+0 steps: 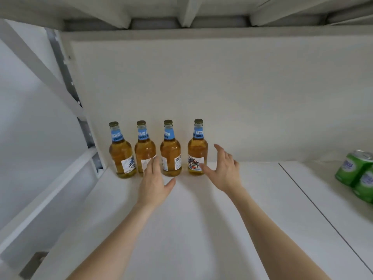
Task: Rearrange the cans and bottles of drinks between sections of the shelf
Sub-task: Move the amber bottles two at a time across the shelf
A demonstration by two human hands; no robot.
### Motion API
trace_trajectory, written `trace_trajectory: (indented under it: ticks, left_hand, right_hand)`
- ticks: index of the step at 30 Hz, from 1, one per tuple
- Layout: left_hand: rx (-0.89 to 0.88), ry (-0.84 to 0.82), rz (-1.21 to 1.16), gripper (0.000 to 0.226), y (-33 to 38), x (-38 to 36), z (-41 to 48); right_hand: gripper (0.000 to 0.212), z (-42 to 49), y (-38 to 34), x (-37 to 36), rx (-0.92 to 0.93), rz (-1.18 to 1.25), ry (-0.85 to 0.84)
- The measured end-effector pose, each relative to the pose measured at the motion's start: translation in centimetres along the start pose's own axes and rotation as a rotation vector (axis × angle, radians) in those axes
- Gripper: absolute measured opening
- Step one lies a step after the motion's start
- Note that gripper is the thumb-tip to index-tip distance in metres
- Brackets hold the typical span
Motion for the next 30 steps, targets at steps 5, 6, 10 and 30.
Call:
trace_trajectory:
  ticks: [5, 6, 10, 30]
  left_hand:
    - [0.258, -0.031, -0.322, 0.088, -1.2, -4.0, 2.0]
    - [0.3, -0.05, -0.361, 0.089, -1.7, -5.0, 2.4]
    - [0.394, -0.075, -0.472, 0.08, -3.2, -7.8, 3.5]
    - [0.538, -0.293, -0.694, 0.103, -2.5, -4.6, 0.0]
  right_hand:
    - [0.086, 2.4, 1.3, -4.4, -0.169, 0.324, -0.132]
    - [0.086, 2.7, 1.5, -5.1, -0.216, 0.408, -0.155]
    - [0.077, 3.9, 1.7, -7.0, -0.338, 0.66, -0.218]
    - [0.053, 1.1, 2.5, -3.3, -0.624, 0.914, -0.254]
Point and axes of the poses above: each hand's wrist, its own z-axis towards the middle knuckle, its own x-axis out of the back of the hand, y = z × x, the point moved 7 cm from there along z, towards the middle knuckle, and after that the axes turned 13 degrees about y, right-handed, at the moved point
